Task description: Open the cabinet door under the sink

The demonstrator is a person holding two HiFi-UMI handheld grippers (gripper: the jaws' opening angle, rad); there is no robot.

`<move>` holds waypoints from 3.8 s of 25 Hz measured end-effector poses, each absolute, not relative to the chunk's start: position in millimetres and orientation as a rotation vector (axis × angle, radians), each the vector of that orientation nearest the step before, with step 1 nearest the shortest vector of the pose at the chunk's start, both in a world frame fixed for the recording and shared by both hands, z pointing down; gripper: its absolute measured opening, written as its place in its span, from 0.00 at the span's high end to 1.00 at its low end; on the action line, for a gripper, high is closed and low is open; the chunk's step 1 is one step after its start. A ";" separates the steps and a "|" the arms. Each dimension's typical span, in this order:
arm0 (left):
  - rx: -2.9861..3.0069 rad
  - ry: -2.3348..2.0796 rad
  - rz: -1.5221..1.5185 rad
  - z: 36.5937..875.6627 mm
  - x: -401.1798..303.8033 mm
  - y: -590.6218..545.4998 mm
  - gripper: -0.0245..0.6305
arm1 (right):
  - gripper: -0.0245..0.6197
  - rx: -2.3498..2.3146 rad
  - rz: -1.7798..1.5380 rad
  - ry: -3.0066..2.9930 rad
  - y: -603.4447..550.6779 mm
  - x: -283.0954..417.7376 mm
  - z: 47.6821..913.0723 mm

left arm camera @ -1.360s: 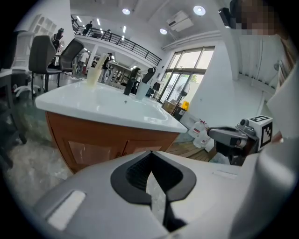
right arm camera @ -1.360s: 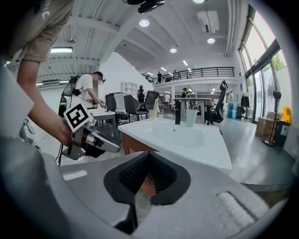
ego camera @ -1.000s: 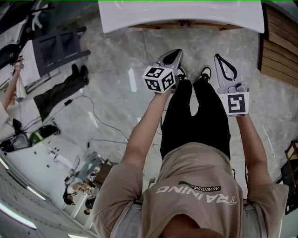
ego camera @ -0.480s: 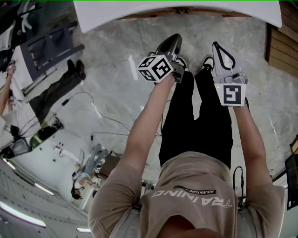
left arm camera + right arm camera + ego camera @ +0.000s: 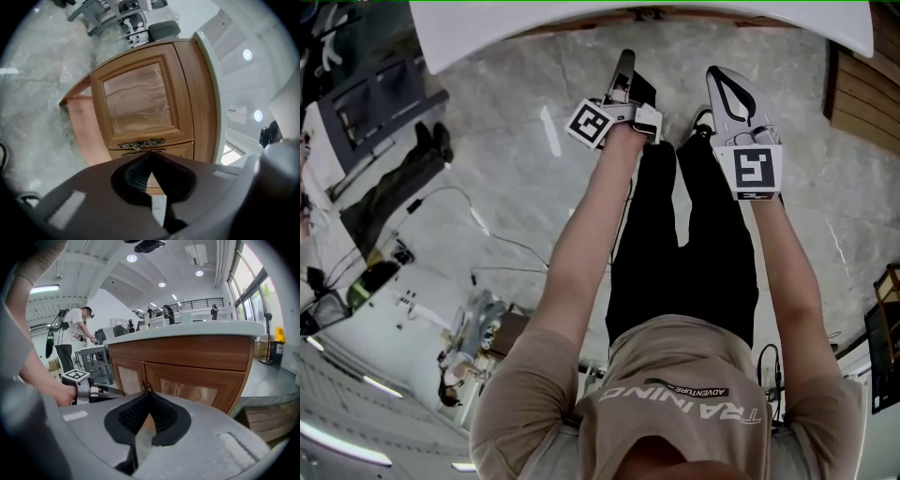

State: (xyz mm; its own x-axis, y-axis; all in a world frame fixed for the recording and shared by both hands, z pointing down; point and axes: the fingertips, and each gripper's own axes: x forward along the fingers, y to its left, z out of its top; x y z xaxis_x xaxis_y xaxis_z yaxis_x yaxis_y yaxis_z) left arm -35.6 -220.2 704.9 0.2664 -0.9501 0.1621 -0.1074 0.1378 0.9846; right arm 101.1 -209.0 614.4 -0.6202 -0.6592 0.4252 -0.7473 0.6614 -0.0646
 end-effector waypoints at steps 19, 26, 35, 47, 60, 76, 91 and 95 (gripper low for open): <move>1.147 -1.157 -0.967 750.7 -30.9 -274.9 0.78 | 0.96 1.002 0.410 -2.480 -215.3 114.6 635.5; 1.131 -1.158 -1.071 754.1 -33.3 -277.1 0.79 | 0.96 1.000 0.437 -2.460 -229.2 123.5 642.0; 1.150 -1.141 -1.106 755.5 -31.0 -280.7 0.77 | 0.96 0.984 0.442 -2.438 -224.2 134.9 647.7; 1.130 -1.135 -1.190 757.5 -31.7 -292.0 0.81 | 0.96 0.935 0.446 -2.441 -215.4 131.9 655.4; 1.112 -1.141 -1.242 757.0 -33.0 -291.9 0.82 | 0.96 0.911 0.436 -2.447 -208.8 137.5 657.1; 1.169 -1.136 -1.144 757.4 -30.1 -290.5 0.81 | 0.96 0.919 0.483 -2.456 -197.4 139.0 666.3; 1.235 -1.094 -1.089 756.5 -32.1 -265.5 0.81 | 0.96 0.898 0.477 -2.466 -181.9 133.3 672.8; 1.267 -1.057 -1.050 755.8 -34.7 -253.5 0.81 | 0.96 0.907 0.464 -2.454 -176.6 127.7 670.7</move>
State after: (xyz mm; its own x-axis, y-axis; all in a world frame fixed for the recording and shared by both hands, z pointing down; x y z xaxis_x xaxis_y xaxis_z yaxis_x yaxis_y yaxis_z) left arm -34.7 -253.5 755.8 0.2014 -0.9793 0.0221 0.0157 0.0258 0.9995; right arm 127.7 -176.6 670.7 -0.6651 -0.5126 0.5430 -0.6755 0.7230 -0.1449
